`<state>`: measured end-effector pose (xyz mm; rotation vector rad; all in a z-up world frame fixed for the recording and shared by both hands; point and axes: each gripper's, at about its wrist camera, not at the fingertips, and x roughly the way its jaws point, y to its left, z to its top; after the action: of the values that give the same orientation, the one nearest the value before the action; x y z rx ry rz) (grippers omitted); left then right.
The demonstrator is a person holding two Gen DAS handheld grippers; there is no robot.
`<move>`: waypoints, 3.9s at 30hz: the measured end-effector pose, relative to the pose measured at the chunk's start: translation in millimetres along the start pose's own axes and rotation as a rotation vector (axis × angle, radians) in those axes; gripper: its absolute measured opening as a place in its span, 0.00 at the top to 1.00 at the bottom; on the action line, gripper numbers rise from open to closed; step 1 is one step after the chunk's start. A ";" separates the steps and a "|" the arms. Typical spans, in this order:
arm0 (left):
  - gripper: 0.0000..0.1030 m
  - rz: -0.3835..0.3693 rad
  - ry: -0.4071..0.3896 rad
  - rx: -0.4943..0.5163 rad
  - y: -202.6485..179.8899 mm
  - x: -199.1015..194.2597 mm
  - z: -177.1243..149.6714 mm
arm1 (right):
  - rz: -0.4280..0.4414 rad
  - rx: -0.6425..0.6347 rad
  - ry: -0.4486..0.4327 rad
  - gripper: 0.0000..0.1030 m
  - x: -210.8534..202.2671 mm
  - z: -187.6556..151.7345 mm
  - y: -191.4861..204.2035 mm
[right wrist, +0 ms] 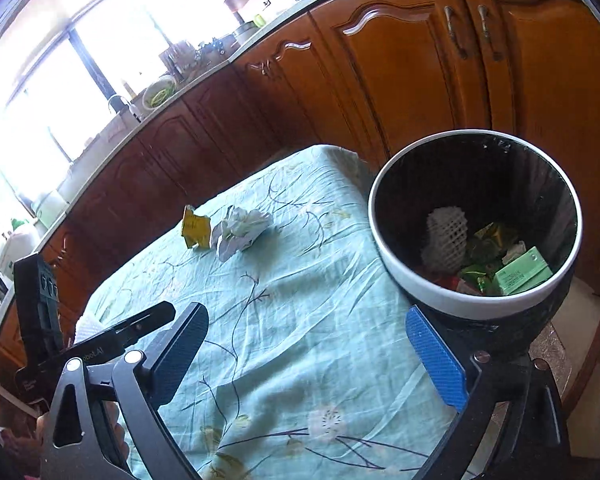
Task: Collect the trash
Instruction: 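Move both open tools back over the yellow bag and crumpled paper, then grasp the yellow snack bag with the left tool while the right tool grasps crumpled paper, then carry the yellow bag and paper over the trash bin and open both tools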
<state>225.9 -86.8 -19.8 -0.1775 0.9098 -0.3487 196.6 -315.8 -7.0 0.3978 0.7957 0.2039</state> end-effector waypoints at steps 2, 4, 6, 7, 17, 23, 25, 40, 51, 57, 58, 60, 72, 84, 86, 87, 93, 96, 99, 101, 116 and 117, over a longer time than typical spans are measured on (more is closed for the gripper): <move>0.35 0.011 -0.008 -0.029 15.5 -6.7 -3.1 | -0.030 -0.031 -0.001 0.00 3.4 -4.7 16.1; 0.35 0.027 -0.014 -0.049 28.5 -9.7 -6.2 | -0.040 -0.049 0.013 0.00 8.9 -9.0 28.7; 0.34 0.038 -0.019 -0.072 40.0 -13.5 -8.5 | -0.022 -0.044 0.032 0.00 16.7 -12.1 36.0; 0.34 0.043 -0.020 -0.081 44.8 -14.0 -10.2 | -0.018 -0.043 0.039 0.00 20.9 -12.9 38.6; 0.30 0.087 -0.046 -0.121 84.3 -30.9 -9.3 | 0.042 -0.008 0.062 0.00 46.8 -19.0 54.2; 0.30 0.110 -0.055 -0.109 96.8 -26.8 8.4 | 0.017 0.029 0.123 0.03 69.8 -11.8 59.1; 0.30 0.115 -0.057 -0.098 98.2 -21.8 17.9 | 0.023 0.038 0.103 0.04 73.6 -4.7 59.7; 0.30 0.130 -0.053 -0.030 97.6 32.2 96.2 | 0.096 0.182 0.123 0.19 136.8 46.3 46.9; 0.61 0.167 -0.007 0.073 91.0 82.8 122.8 | 0.118 0.196 0.153 0.58 160.6 51.7 43.2; 0.78 0.155 -0.002 0.084 88.5 79.5 106.7 | 0.129 0.138 0.142 0.92 144.6 43.1 51.5; 0.79 0.148 -0.003 0.078 87.6 75.4 103.9 | 0.133 0.134 0.138 0.93 140.0 41.2 51.8; 0.81 0.136 -0.007 0.070 86.0 65.5 97.0 | 0.133 0.121 0.124 0.95 129.9 36.3 51.9; 0.82 0.010 -0.048 0.027 54.9 -1.1 37.6 | 0.143 0.098 0.063 0.96 60.0 5.8 34.6; 0.83 -0.054 -0.034 0.112 -9.2 -11.1 5.8 | 0.086 0.122 -0.024 0.96 -2.0 -20.0 -2.1; 0.83 -0.068 -0.026 0.128 -21.2 -10.4 2.4 | 0.080 0.134 -0.029 0.96 -8.8 -24.9 -9.2; 0.83 -0.071 -0.022 0.136 -26.4 -9.9 0.7 | 0.078 0.141 -0.033 0.96 -11.7 -27.1 -12.1; 0.83 -0.086 -0.014 0.189 -54.6 -8.9 -7.2 | 0.057 0.168 -0.058 0.96 -29.1 -36.7 -29.0; 0.83 -0.091 -0.012 0.207 -65.5 -8.7 -9.0 | 0.047 0.175 -0.073 0.96 -37.9 -38.9 -38.7; 0.83 -0.099 -0.008 0.220 -76.3 -7.3 -9.3 | 0.038 0.183 -0.090 0.96 -44.5 -38.1 -45.6; 0.83 -0.101 -0.008 0.231 -83.5 -6.5 -9.5 | 0.028 0.184 -0.101 0.96 -48.2 -35.9 -50.1; 0.83 -0.110 -0.013 0.308 -128.2 0.1 -3.9 | -0.030 0.193 -0.176 0.96 -73.1 -16.2 -81.1; 0.83 -0.110 -0.013 0.311 -130.1 1.4 -3.1 | -0.035 0.193 -0.179 0.96 -74.4 -14.0 -83.4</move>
<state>195.6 -208.3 15.8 0.0571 0.8238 -0.5852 137.9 -411.8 -2.4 0.5757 0.6474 0.0573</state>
